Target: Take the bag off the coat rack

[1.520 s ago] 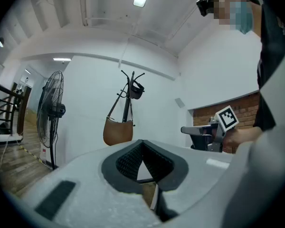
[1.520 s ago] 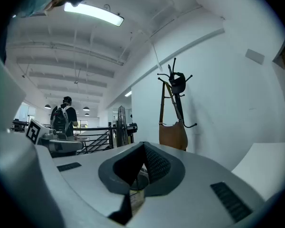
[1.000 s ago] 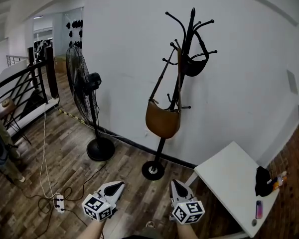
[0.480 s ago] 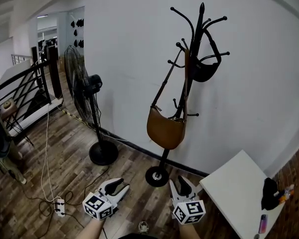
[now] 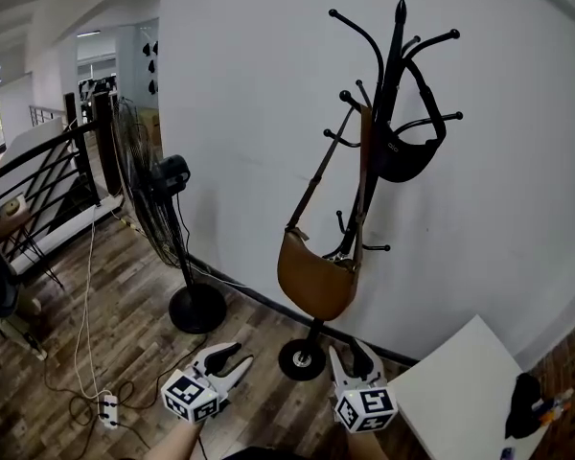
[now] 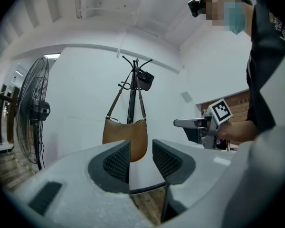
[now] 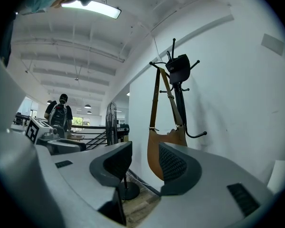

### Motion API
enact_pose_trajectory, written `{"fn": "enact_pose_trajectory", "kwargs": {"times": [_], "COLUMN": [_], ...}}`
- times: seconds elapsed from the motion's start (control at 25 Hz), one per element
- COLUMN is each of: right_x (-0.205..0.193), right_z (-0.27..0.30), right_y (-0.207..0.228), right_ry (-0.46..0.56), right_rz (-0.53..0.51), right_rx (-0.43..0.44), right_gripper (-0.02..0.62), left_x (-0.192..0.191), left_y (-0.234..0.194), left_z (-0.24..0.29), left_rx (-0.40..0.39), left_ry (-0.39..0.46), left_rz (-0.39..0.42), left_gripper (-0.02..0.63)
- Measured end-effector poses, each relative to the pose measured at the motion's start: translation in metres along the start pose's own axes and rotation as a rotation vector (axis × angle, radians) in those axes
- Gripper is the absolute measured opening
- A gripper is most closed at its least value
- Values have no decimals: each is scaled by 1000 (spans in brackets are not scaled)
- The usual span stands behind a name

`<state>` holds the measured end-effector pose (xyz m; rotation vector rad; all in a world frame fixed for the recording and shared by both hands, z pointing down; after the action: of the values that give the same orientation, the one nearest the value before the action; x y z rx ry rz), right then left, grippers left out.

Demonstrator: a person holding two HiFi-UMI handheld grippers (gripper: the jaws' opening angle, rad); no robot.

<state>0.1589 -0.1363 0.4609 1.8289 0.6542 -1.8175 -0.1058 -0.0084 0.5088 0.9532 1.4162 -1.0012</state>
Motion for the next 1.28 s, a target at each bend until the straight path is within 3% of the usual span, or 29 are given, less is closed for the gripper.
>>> {"fn": "enact_pose_trajectory", "kwargs": {"times": [0.24, 0.52, 1.28], "right_x": [6, 11, 46], "right_z": [35, 59, 138], "right_y": [29, 49, 46], "right_ry": [13, 8, 26], "right_rz": [-28, -50, -100], "right_rx": [15, -8, -287], "right_gripper": [158, 160, 160], "left_x": [-4, -9, 33], "left_y": [-21, -41, -165], "left_z": [39, 75, 169], "left_rx": [19, -13, -245], "left_ry": [7, -10, -4], "left_rz": [-4, -16, 1], "left_gripper": [137, 140, 152]}}
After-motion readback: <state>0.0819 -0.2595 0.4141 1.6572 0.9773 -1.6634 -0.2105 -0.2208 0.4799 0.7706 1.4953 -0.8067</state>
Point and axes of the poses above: the fingertips, and each gripper's own axes: z forward along the fingers, y to its right, x out of its top, the point moved 9 cm from there along -z, backward along the fingers, and after that the axes turned 1 degree about y, right-handed, at the moved point
